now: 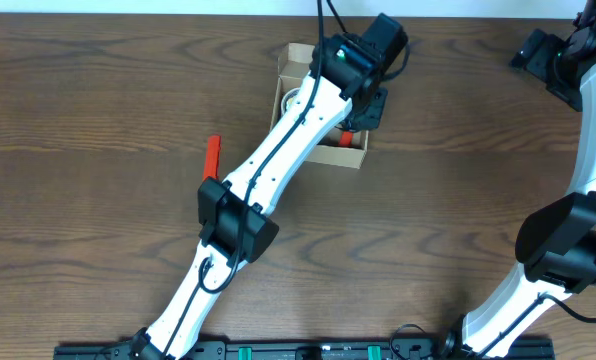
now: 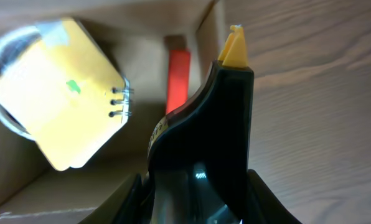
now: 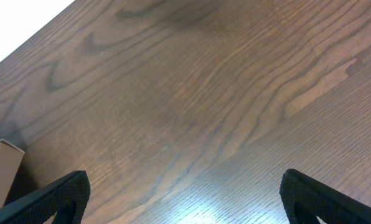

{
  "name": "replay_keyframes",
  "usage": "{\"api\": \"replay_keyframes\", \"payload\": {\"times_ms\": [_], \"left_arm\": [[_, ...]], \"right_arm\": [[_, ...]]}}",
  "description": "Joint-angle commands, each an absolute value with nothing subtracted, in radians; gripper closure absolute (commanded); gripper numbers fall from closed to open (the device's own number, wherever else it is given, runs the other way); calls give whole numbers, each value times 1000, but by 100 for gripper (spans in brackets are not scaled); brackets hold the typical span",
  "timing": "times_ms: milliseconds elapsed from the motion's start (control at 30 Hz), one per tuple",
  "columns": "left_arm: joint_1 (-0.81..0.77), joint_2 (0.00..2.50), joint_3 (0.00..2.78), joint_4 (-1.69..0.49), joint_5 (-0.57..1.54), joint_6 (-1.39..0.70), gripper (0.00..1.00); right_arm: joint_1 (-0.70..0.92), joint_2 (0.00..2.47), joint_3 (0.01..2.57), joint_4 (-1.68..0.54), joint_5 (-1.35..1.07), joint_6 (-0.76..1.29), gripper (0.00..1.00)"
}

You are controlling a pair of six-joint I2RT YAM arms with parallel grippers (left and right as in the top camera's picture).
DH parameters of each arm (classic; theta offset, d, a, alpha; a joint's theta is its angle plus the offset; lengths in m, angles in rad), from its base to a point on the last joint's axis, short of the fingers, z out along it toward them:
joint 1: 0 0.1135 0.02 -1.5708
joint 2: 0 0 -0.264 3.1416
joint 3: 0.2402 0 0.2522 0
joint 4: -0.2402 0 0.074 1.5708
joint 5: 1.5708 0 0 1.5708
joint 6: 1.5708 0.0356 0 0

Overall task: Pack container
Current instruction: 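Carry the black tape dispenser over the box and lower it, then open the left gripper to release the dispenser in the box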

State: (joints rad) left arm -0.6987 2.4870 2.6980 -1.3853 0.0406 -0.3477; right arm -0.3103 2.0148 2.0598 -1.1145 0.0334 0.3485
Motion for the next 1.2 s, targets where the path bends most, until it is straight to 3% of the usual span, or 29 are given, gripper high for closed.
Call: {"api": "replay_keyframes", "payload": {"times_ms": [0, 433, 500, 833, 1167], "left_arm": [[-696, 2466, 2614, -1359, 20, -371, 94], [-694, 2466, 2400, -1229, 31, -366, 93], [-694, 2466, 2391, -1218, 39, -366, 89], [-694, 2465, 2392, -1200, 97, -362, 40], [-695, 2442, 2424, -1220, 101, -352, 39]], "right_arm": [[-307, 1986, 2067, -1116, 37, 359, 1], [-307, 1986, 2067, -1117, 37, 359, 1], [-307, 1986, 2067, -1116, 37, 359, 1], [-307, 1986, 2067, -1116, 37, 359, 1], [-307, 1986, 2067, -1116, 37, 359, 1]]}}
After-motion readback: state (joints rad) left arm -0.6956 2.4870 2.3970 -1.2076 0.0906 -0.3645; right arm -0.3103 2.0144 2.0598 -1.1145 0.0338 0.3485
